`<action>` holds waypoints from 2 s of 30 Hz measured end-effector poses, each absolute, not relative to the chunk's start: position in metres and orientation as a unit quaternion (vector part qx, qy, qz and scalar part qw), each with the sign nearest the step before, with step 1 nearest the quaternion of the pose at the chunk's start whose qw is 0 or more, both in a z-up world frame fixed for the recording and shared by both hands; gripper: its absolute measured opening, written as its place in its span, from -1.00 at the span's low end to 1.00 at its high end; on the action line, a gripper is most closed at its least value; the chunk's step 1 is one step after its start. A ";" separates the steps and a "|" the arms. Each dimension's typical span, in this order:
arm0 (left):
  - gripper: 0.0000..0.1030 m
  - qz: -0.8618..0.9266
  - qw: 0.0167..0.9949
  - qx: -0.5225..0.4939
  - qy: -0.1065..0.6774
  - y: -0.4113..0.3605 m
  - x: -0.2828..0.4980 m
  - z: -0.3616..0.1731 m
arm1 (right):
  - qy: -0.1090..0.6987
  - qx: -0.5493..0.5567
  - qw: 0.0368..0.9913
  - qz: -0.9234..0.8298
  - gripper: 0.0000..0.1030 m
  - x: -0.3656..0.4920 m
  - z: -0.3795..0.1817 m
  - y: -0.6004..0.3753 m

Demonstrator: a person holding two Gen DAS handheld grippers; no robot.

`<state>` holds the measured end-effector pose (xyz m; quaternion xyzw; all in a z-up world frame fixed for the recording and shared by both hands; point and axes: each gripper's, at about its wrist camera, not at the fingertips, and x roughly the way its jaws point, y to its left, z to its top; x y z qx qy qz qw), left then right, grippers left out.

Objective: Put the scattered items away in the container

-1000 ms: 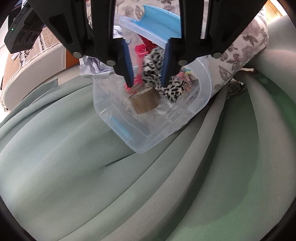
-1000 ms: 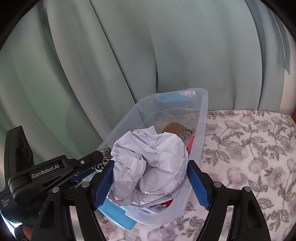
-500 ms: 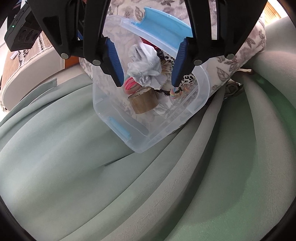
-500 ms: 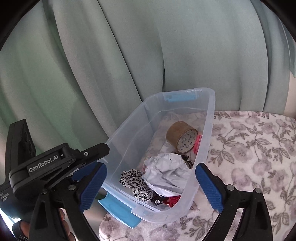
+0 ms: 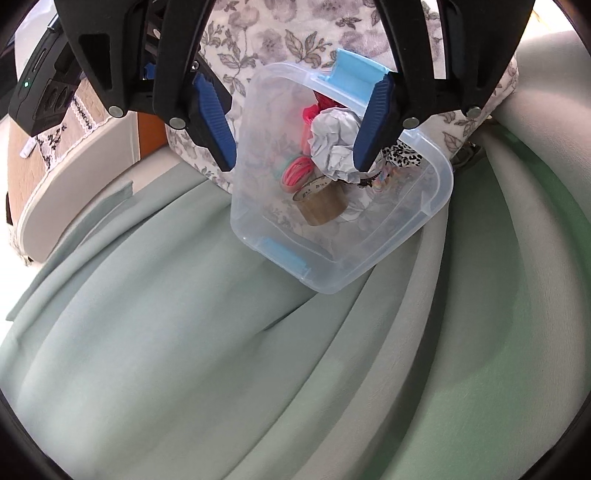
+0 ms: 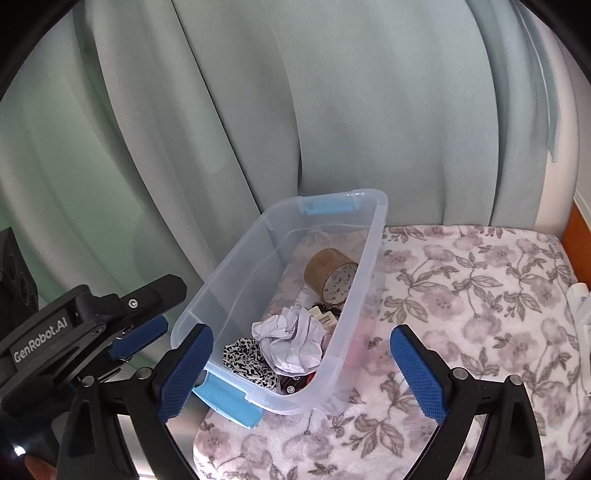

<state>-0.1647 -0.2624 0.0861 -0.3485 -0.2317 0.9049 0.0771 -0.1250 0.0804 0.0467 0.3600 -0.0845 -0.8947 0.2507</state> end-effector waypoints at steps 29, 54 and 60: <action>0.85 0.957 0.053 -0.281 -0.051 -0.179 -0.087 0.156 | -0.158 0.366 0.099 -0.912 1.00 -0.066 0.095 0.218; 0.86 0.955 0.009 -0.295 -0.039 -0.204 -0.069 0.151 | -0.074 0.380 0.110 -0.915 1.00 -0.024 0.110 0.173; 0.87 0.951 0.013 -0.305 -0.042 -0.210 -0.063 0.149 | -0.052 0.379 0.113 -0.917 1.00 -0.015 0.112 0.159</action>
